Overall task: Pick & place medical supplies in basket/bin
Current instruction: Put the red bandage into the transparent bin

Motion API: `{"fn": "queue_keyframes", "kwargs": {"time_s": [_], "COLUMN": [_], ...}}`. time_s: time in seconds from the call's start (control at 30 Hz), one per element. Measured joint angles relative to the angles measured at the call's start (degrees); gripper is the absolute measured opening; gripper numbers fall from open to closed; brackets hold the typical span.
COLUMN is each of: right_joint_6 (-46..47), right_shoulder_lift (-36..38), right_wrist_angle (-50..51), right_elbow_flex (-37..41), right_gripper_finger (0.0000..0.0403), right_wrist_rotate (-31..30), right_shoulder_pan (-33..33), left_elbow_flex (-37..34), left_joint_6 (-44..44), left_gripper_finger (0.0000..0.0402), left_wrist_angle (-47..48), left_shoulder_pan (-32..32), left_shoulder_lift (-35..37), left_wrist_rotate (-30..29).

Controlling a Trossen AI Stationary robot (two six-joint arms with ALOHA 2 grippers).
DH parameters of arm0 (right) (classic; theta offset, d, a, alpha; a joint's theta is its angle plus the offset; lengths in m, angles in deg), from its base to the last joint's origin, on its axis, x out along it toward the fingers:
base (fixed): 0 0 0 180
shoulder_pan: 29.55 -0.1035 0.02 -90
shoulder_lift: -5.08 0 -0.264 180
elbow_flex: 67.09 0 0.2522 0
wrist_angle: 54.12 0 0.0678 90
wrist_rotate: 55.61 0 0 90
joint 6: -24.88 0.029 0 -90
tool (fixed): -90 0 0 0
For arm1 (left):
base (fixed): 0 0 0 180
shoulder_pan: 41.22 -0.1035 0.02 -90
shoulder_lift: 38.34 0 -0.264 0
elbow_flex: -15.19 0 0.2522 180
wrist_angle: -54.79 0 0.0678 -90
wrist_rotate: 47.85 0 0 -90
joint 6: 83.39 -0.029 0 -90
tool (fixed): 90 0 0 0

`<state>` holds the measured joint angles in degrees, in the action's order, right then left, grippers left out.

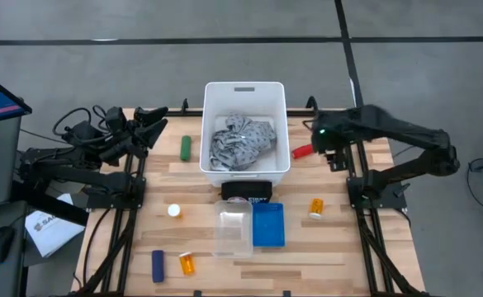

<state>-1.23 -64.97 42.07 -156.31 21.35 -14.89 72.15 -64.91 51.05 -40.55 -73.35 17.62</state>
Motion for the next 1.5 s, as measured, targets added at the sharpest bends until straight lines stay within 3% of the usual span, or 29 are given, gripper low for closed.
{"fn": "queue_keyframes", "kwargs": {"time_s": [0.23, 0.4, 0.57, 0.93, 1.5], "right_joint_6": [-4.4, -5.7, -12.9, -19.5, -20.3], "right_shoulder_lift": [1.2, 1.6, 1.2, -4.9, -19.0], "right_wrist_angle": [-17.2, -26.0, -30.7, -36.7, -45.8], "right_elbow_flex": [14.6, 20.1, 24.3, 28.1, 28.1], "right_gripper_finger": [0.0282, 0.0282, 0.0282, 0.0282, 0.0281], "right_wrist_rotate": [2.5, 7.9, 13.5, 17.6, 17.7], "right_shoulder_pan": [5.9, 12.8, 18.5, 25.9, 25.9], "left_elbow_flex": [0.0, 0.0, 0.0, 0.0, 0.0], "left_joint_6": [0.1, 0.4, 1.5, 1.5, 2.1], "left_gripper_finger": [0.0290, 0.0290, 0.0290, 0.0290, 0.0290], "left_wrist_angle": [0.0, -0.1, -0.3, -0.3, -0.6], "left_shoulder_pan": [0.0, 0.0, 0.0, 0.0, 0.0], "left_shoulder_lift": [0.0, 0.0, 0.0, 0.0, 0.0], "left_wrist_rotate": [-0.3, -0.7, -0.7, -1.5, -2.5]}}
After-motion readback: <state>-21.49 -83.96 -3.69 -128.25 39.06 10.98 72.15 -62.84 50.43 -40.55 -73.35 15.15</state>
